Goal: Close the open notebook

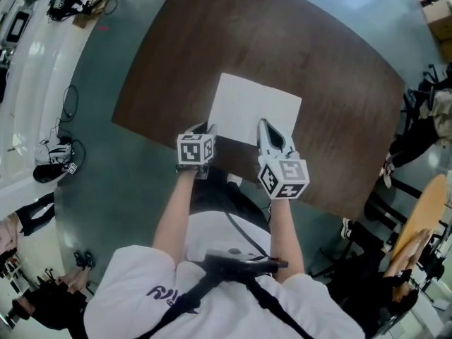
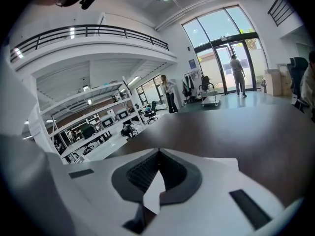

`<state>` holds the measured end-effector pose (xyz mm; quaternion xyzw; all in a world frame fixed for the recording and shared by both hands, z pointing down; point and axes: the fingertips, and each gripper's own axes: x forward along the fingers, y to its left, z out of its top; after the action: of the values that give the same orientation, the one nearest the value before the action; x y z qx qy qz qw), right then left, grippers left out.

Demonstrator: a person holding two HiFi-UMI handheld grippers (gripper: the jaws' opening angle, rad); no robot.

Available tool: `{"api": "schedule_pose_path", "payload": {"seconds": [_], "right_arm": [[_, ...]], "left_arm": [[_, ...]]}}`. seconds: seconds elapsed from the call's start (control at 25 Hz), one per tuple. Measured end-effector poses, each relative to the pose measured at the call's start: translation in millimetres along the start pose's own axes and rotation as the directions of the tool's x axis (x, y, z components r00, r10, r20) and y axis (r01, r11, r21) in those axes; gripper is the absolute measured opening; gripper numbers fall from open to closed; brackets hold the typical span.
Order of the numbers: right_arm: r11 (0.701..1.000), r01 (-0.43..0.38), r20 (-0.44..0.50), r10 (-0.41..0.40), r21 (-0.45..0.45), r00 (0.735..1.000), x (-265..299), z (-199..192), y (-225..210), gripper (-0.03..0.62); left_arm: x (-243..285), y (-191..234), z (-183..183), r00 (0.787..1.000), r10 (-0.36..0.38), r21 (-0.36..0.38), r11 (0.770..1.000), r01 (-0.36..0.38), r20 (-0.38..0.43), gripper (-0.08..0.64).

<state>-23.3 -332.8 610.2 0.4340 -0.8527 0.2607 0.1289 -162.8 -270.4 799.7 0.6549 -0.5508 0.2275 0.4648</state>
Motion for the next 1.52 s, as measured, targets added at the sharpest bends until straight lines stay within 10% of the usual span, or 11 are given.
{"api": "schedule_pose_path", "payload": {"seconds": [0.92,1.52], "right_arm": [[1.000,-0.026,0.096,0.027,-0.010,0.995,-33,31,10,0.002],[0.998,0.057,0.216,-0.062,0.028,0.975,-101,55,-20,0.002]], "left_arm": [[-50,-16,35,0.992,-0.006,-0.069,0.998,0.015,0.124,0.020],[-92,-119,58,0.984,-0.079,0.281,0.959,0.030,0.163,0.018]]}}
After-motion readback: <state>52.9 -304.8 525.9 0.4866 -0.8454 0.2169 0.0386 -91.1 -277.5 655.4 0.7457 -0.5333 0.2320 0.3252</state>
